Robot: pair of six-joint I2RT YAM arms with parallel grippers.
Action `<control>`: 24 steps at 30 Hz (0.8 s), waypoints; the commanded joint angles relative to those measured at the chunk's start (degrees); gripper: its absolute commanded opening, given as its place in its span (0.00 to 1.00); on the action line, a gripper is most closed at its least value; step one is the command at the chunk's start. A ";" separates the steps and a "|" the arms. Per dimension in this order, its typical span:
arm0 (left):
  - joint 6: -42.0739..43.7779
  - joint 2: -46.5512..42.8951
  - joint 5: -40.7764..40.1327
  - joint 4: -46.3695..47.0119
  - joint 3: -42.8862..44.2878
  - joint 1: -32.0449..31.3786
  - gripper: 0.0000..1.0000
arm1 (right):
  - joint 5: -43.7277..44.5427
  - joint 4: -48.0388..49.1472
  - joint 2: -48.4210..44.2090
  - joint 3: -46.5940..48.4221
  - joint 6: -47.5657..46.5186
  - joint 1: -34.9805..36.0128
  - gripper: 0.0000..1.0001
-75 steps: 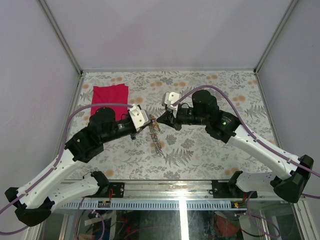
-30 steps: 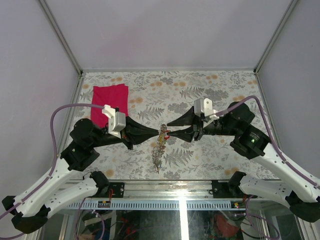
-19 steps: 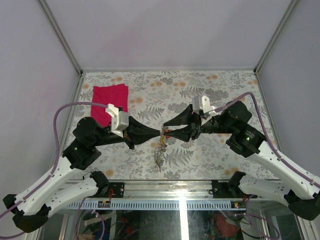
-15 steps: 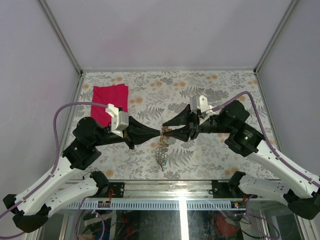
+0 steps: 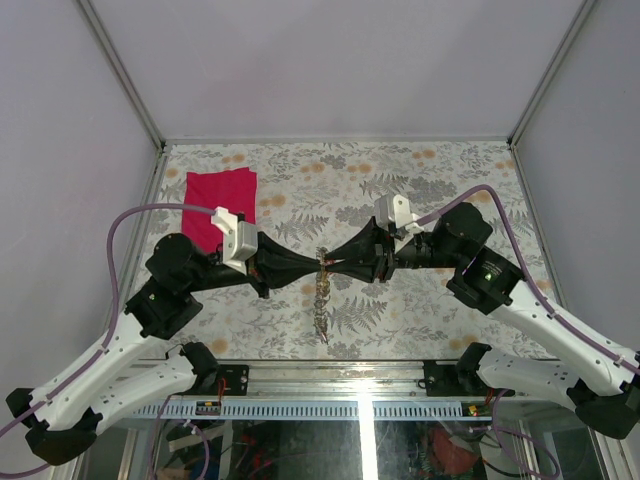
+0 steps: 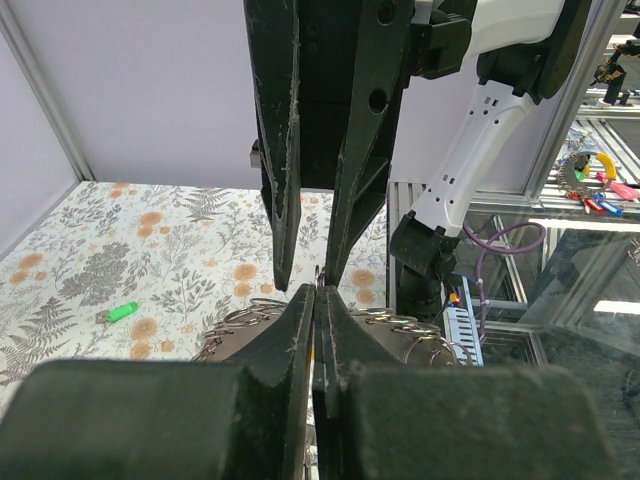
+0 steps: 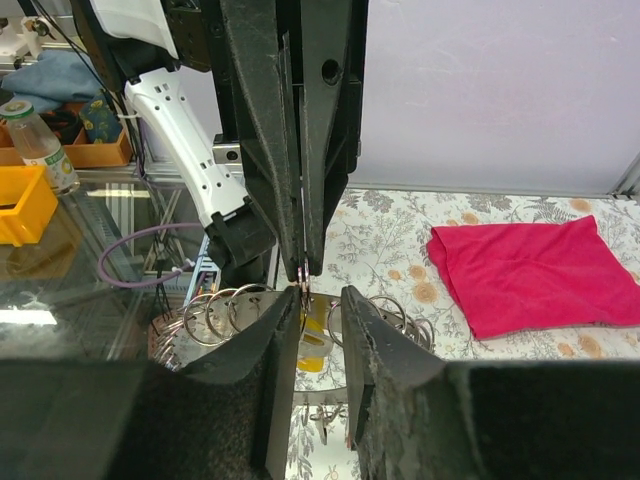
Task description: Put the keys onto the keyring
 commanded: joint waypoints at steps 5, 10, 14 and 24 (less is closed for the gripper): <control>-0.01 0.07 -0.04 8.45 3.18 0.24 0.00 | -1.77 1.59 0.25 -0.08 -0.99 0.30 0.25; -0.18 0.07 -0.34 8.79 3.11 0.29 0.00 | -2.46 2.41 0.85 -0.50 -0.56 0.31 0.20; -0.23 -0.09 -0.64 8.69 3.11 0.27 0.00 | -1.84 1.69 0.76 -0.10 -1.34 0.31 0.01; 1.49 -1.01 -1.54 4.56 3.20 0.27 0.06 | 0.41 -11.29 0.55 6.65 -7.54 0.29 0.00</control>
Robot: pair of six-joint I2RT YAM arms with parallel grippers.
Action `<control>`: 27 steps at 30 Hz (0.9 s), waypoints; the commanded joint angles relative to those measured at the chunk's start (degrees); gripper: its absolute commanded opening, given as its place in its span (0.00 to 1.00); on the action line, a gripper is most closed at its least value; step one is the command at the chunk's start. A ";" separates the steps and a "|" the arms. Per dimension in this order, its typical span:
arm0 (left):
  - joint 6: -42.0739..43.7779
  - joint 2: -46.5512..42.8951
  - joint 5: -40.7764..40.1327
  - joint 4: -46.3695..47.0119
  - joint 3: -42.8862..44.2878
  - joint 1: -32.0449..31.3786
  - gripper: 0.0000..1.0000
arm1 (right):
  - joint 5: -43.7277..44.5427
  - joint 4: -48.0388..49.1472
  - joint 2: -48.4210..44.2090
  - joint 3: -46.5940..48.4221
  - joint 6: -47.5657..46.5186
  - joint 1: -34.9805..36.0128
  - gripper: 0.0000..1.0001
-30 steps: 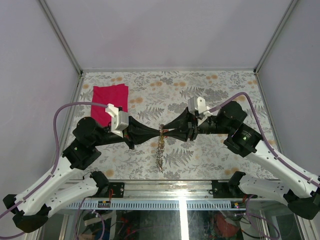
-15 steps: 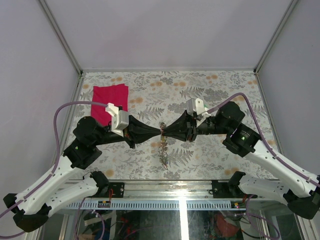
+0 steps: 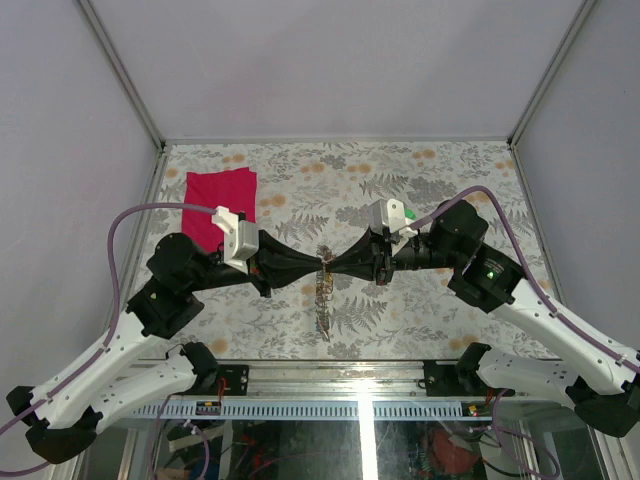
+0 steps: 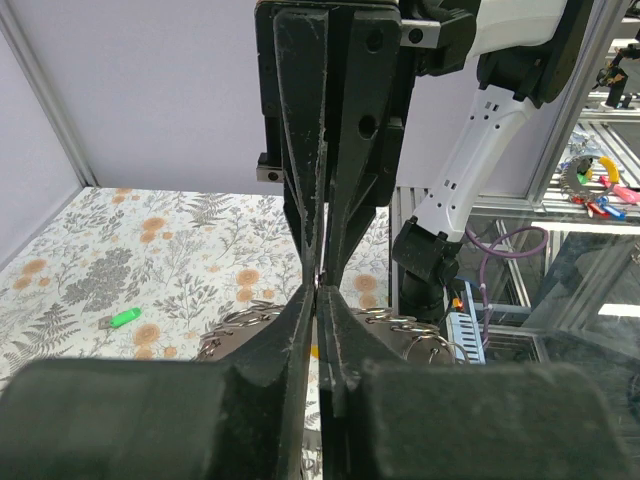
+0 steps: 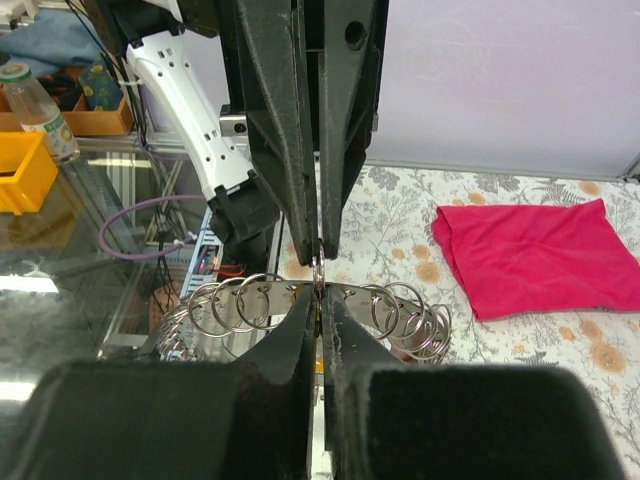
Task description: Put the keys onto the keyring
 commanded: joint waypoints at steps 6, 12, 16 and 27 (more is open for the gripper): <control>4.31 -1.58 -2.25 -2.45 4.53 0.23 0.28 | 4.74 -22.00 3.46 13.49 -9.79 0.12 0.00; 7.40 1.76 -2.56 -8.51 7.59 0.22 0.32 | 11.73 -40.80 8.50 23.89 -14.19 0.14 0.00; 7.43 4.60 -0.94 -8.55 7.84 0.20 0.33 | 17.17 -50.60 10.74 31.00 -15.34 0.16 0.00; 6.26 11.47 5.66 -0.47 6.65 0.17 0.41 | 23.75 -70.50 19.87 46.43 -13.88 0.43 0.00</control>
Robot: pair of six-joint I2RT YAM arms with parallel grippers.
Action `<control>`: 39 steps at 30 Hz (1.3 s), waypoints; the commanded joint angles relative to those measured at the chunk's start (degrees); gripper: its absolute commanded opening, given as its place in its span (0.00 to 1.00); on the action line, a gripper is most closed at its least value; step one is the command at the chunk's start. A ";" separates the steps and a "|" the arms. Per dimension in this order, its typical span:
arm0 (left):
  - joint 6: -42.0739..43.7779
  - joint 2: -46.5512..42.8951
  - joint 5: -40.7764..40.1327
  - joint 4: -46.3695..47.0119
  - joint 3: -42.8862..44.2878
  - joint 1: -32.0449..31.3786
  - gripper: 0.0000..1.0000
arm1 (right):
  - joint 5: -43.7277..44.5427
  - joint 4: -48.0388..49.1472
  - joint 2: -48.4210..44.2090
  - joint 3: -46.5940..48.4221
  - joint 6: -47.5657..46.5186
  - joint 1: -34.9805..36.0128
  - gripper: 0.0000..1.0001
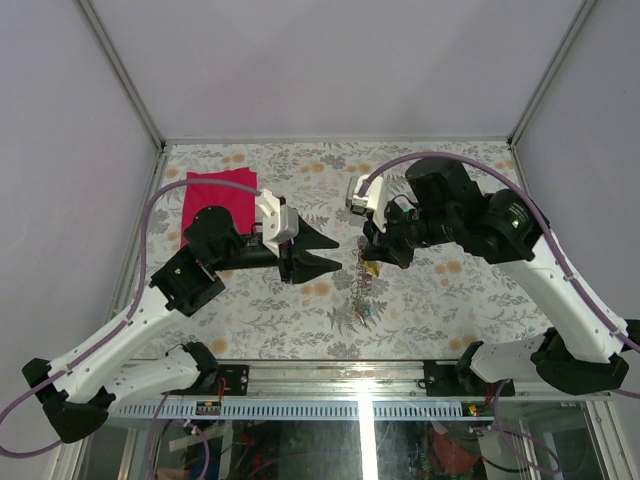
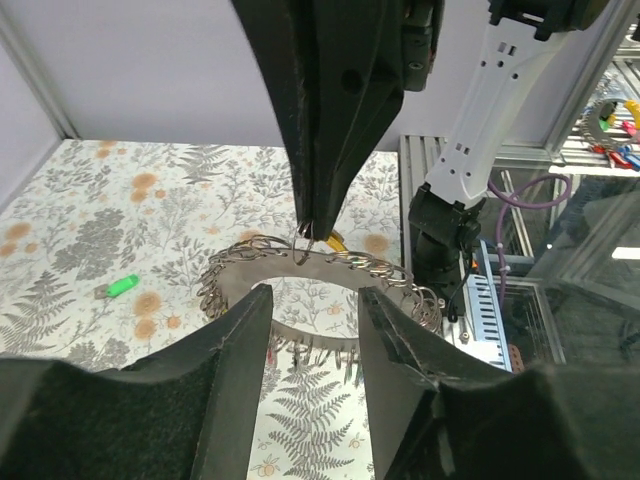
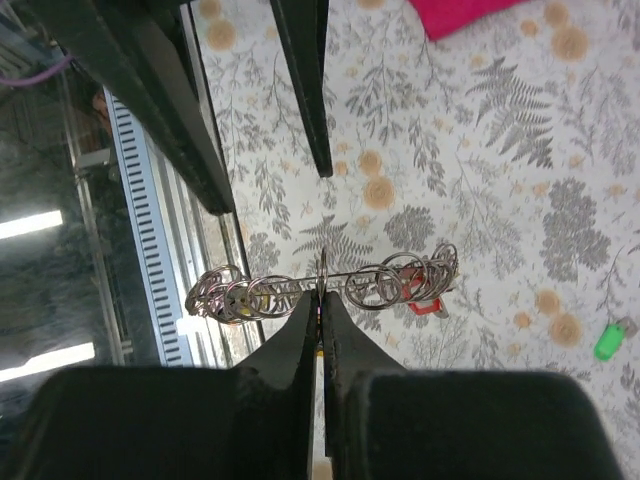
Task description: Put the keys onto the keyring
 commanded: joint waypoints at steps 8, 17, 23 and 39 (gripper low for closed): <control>0.70 3.66 6.13 6.07 1.90 0.21 0.42 | 3.75 -10.03 5.95 8.81 1.45 1.31 0.00; 0.61 5.31 7.01 7.13 1.46 0.23 0.41 | 2.39 -9.74 7.37 9.88 -0.09 2.80 0.00; 0.81 5.84 7.42 6.63 1.71 0.19 0.40 | 0.71 -7.95 6.71 9.10 -0.57 2.98 0.00; 1.53 7.20 8.54 5.80 2.34 0.14 0.33 | -2.54 -6.25 7.24 9.16 -1.08 3.51 0.00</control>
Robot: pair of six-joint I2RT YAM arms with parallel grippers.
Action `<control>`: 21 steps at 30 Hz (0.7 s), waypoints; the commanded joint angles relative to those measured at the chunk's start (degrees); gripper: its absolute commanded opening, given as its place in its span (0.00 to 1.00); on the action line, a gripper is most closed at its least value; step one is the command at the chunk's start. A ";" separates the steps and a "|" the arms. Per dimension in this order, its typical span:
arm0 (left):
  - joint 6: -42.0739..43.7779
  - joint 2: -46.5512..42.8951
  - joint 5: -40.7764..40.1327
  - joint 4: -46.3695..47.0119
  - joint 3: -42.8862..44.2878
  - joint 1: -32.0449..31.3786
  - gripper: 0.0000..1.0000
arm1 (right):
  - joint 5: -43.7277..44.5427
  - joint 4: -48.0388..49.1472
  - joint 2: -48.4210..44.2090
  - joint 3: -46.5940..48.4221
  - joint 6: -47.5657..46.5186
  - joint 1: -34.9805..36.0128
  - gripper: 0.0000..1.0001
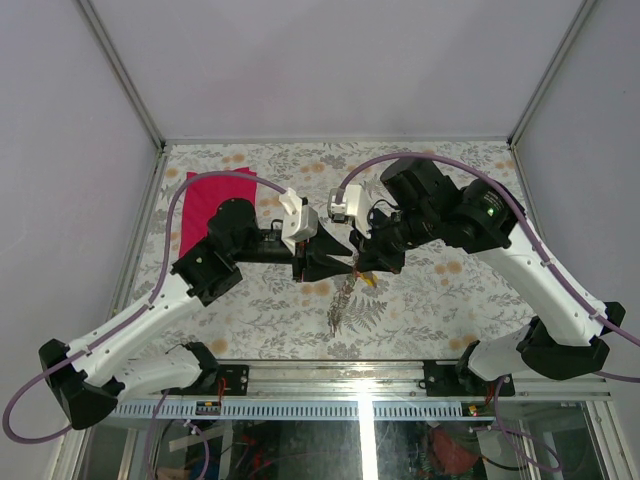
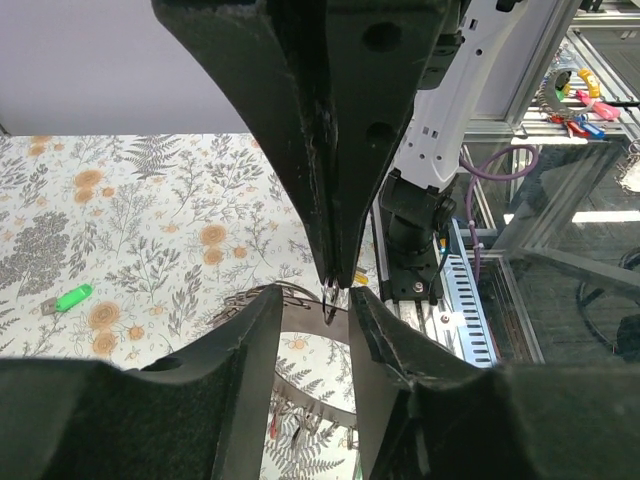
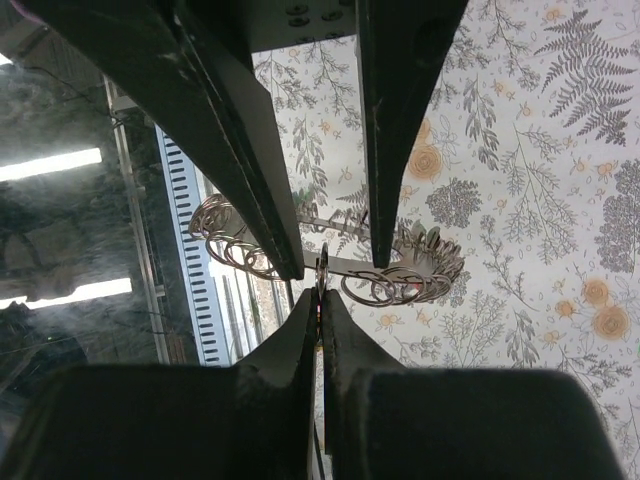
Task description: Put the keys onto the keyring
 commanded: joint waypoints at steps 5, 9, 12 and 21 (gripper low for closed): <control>2.79 1.03 0.87 -0.62 3.12 0.14 0.31 | -2.58 4.69 -0.11 1.70 -0.69 0.68 0.00; 3.62 1.16 1.14 -1.88 3.57 0.11 0.15 | -2.72 5.22 0.06 1.37 -0.91 0.70 0.00; 4.17 1.07 1.15 -2.80 3.73 0.07 0.00 | -2.28 5.65 -0.04 1.51 -0.89 0.67 0.00; -1.72 -0.19 -2.11 2.54 1.91 0.14 0.00 | 2.52 17.39 -8.82 -8.13 3.28 0.62 0.27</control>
